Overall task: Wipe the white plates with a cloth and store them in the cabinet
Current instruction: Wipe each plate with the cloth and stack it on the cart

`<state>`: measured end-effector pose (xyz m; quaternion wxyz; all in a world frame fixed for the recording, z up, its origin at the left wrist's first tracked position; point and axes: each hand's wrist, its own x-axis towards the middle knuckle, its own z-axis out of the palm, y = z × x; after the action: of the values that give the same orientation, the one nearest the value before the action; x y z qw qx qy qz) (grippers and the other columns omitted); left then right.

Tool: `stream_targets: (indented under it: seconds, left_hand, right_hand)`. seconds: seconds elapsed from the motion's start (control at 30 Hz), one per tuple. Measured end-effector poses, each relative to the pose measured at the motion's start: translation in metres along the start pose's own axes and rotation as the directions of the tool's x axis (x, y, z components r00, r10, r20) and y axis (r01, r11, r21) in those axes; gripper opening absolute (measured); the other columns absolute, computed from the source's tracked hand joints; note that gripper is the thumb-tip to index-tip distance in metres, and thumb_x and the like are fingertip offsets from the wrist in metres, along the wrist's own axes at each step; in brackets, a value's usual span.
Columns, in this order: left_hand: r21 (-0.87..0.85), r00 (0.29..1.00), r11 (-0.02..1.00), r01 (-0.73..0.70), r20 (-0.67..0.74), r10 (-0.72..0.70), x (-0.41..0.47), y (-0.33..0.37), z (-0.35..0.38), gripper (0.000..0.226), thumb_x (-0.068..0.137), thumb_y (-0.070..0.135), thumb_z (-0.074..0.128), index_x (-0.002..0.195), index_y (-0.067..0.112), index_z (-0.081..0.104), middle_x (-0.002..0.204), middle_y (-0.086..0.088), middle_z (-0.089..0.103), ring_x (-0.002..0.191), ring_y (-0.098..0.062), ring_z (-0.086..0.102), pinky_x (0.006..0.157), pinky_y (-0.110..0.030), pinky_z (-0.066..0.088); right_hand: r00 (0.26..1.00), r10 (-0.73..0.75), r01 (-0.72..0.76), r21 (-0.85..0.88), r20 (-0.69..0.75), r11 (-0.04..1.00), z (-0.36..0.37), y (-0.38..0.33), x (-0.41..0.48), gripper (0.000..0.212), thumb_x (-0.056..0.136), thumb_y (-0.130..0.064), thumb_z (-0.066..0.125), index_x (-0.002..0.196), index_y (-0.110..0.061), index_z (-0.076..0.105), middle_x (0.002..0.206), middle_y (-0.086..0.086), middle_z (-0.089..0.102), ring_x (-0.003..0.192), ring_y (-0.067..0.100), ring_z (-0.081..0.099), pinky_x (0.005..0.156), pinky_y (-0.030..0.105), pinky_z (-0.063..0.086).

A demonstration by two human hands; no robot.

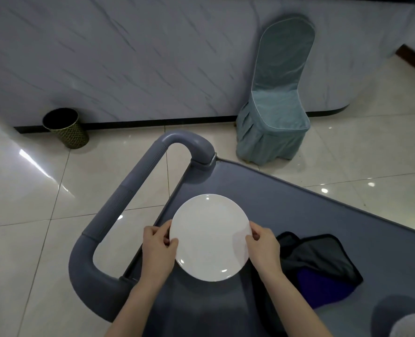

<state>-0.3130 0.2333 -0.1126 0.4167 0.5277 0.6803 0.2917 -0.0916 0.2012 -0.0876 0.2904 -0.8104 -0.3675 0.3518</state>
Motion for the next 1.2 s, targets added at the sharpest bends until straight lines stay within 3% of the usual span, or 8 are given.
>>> stream_targets:
  seconds: [0.23, 0.37, 0.47, 0.6, 0.7, 0.97, 1.1, 1.2]
  left_hand:
    - [0.064, 0.998, 0.996, -0.060, 0.028, 0.059, 0.000, 0.003, 0.004, 0.048, 0.091, 0.003, 0.058, 0.133, 0.024, 0.057, 0.099, 0.004, 0.036, 0.081, -0.012, 0.052, 0.076, -0.009, 0.037]
    - [0.150, 0.998, 0.986, -0.069, 0.004, 0.069, -0.003, 0.009, 0.005, 0.049, 0.089, 0.007, 0.062, 0.136, 0.020, 0.054, 0.107, 0.000, 0.036, 0.087, -0.020, 0.053, 0.090, -0.027, 0.046]
    - [0.155, 0.984, 0.977, -0.150, -0.076, 0.163, -0.019, 0.023, 0.016, 0.048, 0.089, 0.006, 0.062, 0.135, 0.020, 0.054, 0.112, 0.002, 0.037, 0.102, -0.019, 0.050, 0.097, -0.032, 0.046]
    - [0.132, 0.939, 0.930, -0.343, 0.026, 0.343, -0.050, 0.060, 0.056, 0.033, 0.089, 0.003, 0.061, 0.112, 0.026, 0.068, 0.106, 0.009, 0.045, 0.089, -0.005, 0.057, 0.086, -0.025, 0.050]
    - [0.098, 0.866, 0.874, -0.477, 0.224, 0.447, -0.078, 0.091, 0.099, 0.024, 0.088, 0.004, 0.063, 0.100, 0.022, 0.073, 0.096, 0.011, 0.055, 0.081, 0.000, 0.059, 0.076, -0.011, 0.043]
    - [-0.066, 0.626, 0.751, -0.657, 0.507, 0.592, -0.175, 0.154, 0.216, 0.016, 0.085, 0.012, 0.073, 0.101, 0.012, 0.074, 0.092, 0.004, 0.061, 0.075, -0.007, 0.060, 0.075, -0.018, 0.050]
    - [-0.090, 0.615, 0.812, -0.576, 0.607, 0.504, -0.213, 0.166, 0.255, 0.027, 0.083, 0.020, 0.075, 0.109, 0.012, 0.069, 0.091, 0.000, 0.058, 0.075, -0.015, 0.057, 0.078, -0.032, 0.052]
    - [-0.039, 0.624, 0.842, -0.539, 0.652, 0.430, -0.237, 0.171, 0.279, 0.034, 0.079, 0.026, 0.076, 0.111, 0.022, 0.065, 0.090, 0.001, 0.054, 0.076, -0.011, 0.054, 0.078, -0.029, 0.049]
  right_hand:
    - [0.999, -0.007, 0.007, -0.003, -0.034, 1.000, -0.008, 0.009, 0.007, 0.033, 0.092, -0.002, 0.055, 0.121, -0.012, 0.069, 0.118, 0.002, 0.046, 0.089, 0.012, 0.054, 0.080, 0.018, 0.037]
    - [0.999, -0.033, 0.033, 0.004, 0.009, 0.999, -0.026, 0.017, 0.004, 0.035, 0.094, -0.010, 0.060, 0.129, -0.013, 0.064, 0.126, 0.004, 0.053, 0.093, 0.009, 0.053, 0.076, 0.011, 0.038]
    - [0.997, -0.083, 0.083, 0.004, -0.004, 0.997, -0.051, 0.027, -0.006, 0.029, 0.095, -0.010, 0.060, 0.123, -0.014, 0.067, 0.123, 0.001, 0.057, 0.088, 0.002, 0.054, 0.067, 0.002, 0.039]
    - [0.985, -0.168, 0.165, -0.060, -0.045, 0.984, -0.105, 0.043, -0.027, 0.024, 0.093, -0.011, 0.063, 0.116, -0.015, 0.072, 0.107, -0.004, 0.062, 0.082, -0.005, 0.055, 0.069, -0.002, 0.038]
    - [0.976, -0.196, 0.185, -0.113, -0.095, 0.976, -0.158, 0.063, -0.048, 0.023, 0.093, -0.014, 0.065, 0.115, -0.019, 0.072, 0.104, -0.006, 0.065, 0.084, -0.002, 0.058, 0.073, 0.003, 0.040]
    - [0.927, -0.076, -0.031, -0.276, -0.368, 0.961, -0.301, 0.157, -0.109, 0.030, 0.089, -0.024, 0.069, 0.119, -0.022, 0.069, 0.101, -0.004, 0.063, 0.078, 0.012, 0.056, 0.076, 0.024, 0.040]
    - [0.904, 0.069, -0.196, -0.267, -0.422, 0.944, -0.339, 0.205, -0.137, 0.047, 0.087, -0.030, 0.071, 0.132, -0.022, 0.060, 0.115, 0.002, 0.054, 0.099, 0.020, 0.059, 0.082, 0.030, 0.046]
    - [0.889, 0.152, -0.276, -0.242, -0.432, 0.930, -0.357, 0.235, -0.153, 0.058, 0.086, -0.031, 0.072, 0.139, -0.022, 0.053, 0.118, 0.007, 0.049, 0.113, 0.026, 0.053, 0.092, 0.034, 0.047]
